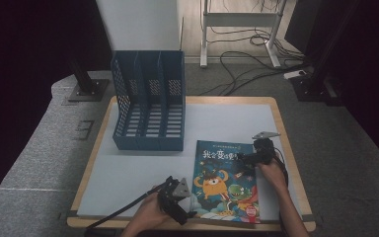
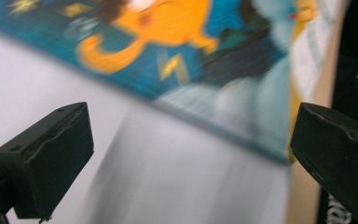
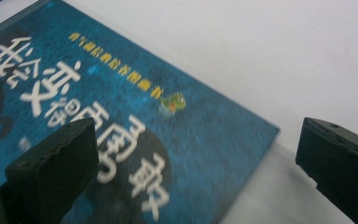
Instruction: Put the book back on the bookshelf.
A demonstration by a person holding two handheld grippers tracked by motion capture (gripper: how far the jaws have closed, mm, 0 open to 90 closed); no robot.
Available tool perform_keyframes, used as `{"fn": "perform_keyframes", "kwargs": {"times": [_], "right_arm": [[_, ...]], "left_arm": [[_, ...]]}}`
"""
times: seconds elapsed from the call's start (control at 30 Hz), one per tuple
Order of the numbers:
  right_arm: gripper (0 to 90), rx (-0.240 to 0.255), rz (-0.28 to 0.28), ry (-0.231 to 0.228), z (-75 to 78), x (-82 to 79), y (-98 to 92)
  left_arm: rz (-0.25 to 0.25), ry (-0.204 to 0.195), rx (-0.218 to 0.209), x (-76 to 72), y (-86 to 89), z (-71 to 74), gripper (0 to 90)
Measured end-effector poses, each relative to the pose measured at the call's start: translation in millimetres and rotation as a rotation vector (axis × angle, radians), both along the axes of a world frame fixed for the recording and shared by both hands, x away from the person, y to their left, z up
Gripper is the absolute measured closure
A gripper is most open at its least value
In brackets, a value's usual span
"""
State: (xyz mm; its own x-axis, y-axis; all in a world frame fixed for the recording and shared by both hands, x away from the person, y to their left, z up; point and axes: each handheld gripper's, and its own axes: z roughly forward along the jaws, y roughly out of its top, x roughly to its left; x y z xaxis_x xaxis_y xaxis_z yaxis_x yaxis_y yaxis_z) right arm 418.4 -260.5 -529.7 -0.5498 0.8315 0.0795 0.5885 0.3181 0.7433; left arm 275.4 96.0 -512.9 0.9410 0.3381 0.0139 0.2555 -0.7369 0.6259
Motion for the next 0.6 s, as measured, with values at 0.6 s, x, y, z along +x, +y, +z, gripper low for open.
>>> {"fn": "perform_keyframes", "kwargs": {"times": [0.6], "right_arm": [[0.0,0.028,0.059,0.021,-5.5,4.0,14.0]], "left_arm": [[0.027,0.023,-0.047,14.0,-2.9,-15.9,0.0]]}}
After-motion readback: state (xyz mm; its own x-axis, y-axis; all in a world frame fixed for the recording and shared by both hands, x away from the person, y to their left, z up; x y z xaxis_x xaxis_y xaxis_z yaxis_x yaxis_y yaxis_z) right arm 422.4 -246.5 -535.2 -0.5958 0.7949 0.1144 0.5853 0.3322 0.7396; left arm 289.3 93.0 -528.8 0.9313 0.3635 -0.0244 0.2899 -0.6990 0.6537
